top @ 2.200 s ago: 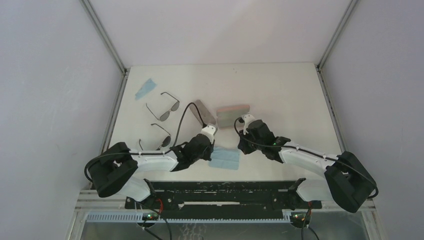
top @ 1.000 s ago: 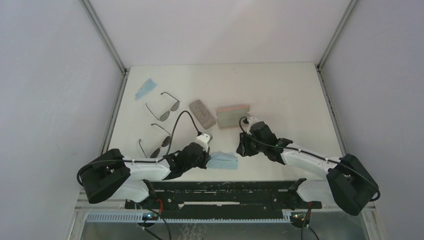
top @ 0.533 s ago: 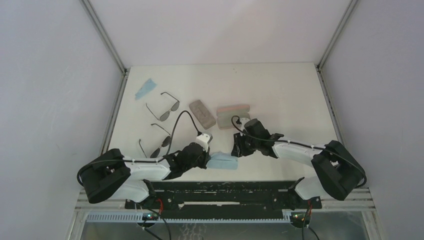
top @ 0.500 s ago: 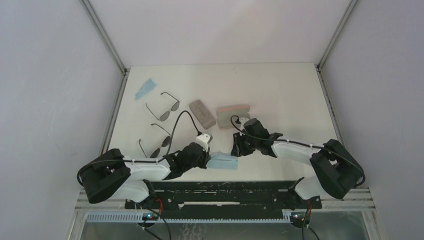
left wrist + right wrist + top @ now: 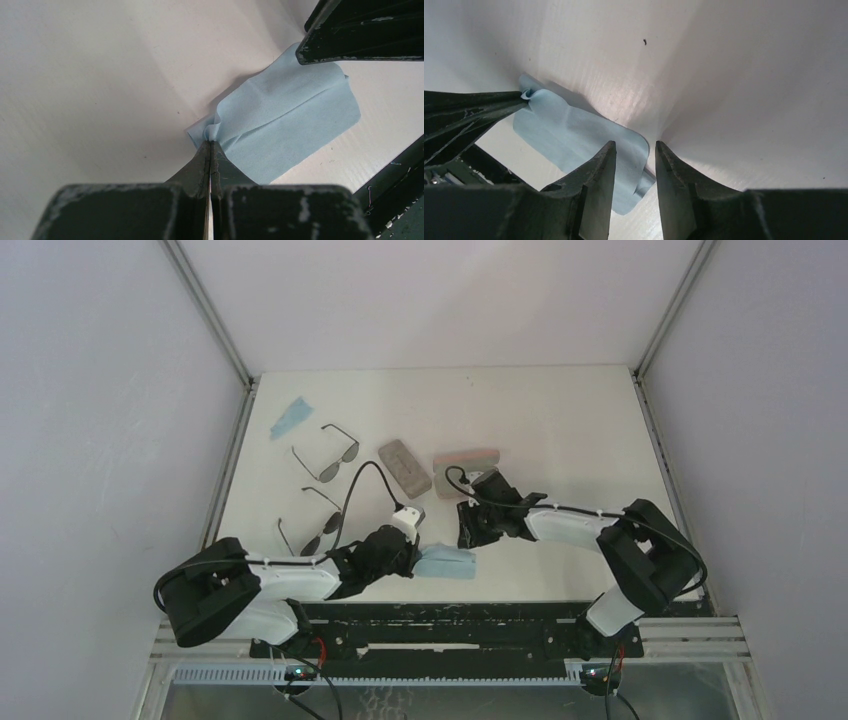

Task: Organize the sunglasses
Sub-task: Fold the glasses cleaning cloth at the center of the board.

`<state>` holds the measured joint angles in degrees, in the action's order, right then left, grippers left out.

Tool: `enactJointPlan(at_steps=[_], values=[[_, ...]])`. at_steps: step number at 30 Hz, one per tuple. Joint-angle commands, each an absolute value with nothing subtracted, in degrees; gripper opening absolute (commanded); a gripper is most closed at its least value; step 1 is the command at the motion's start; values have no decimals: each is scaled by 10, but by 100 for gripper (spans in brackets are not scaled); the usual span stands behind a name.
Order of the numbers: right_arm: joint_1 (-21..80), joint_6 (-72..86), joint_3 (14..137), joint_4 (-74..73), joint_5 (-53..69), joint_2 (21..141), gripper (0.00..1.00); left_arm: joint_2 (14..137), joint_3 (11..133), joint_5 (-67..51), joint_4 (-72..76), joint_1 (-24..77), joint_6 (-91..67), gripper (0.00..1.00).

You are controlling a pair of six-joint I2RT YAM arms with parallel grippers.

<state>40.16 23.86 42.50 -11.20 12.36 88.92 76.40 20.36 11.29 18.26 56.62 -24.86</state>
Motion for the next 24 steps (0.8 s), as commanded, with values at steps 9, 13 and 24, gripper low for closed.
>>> enactJointPlan(at_steps=[9, 13, 24], values=[[441, 227, 485, -195, 55, 925, 28, 743, 197, 108, 191, 569, -251, 0], [449, 228, 487, -207, 45, 930, 22, 742, 197, 107, 191, 569, -252, 0], [451, 227, 487, -184, 36, 916, 0, 738, 199, 107, 189, 569, -251, 0]])
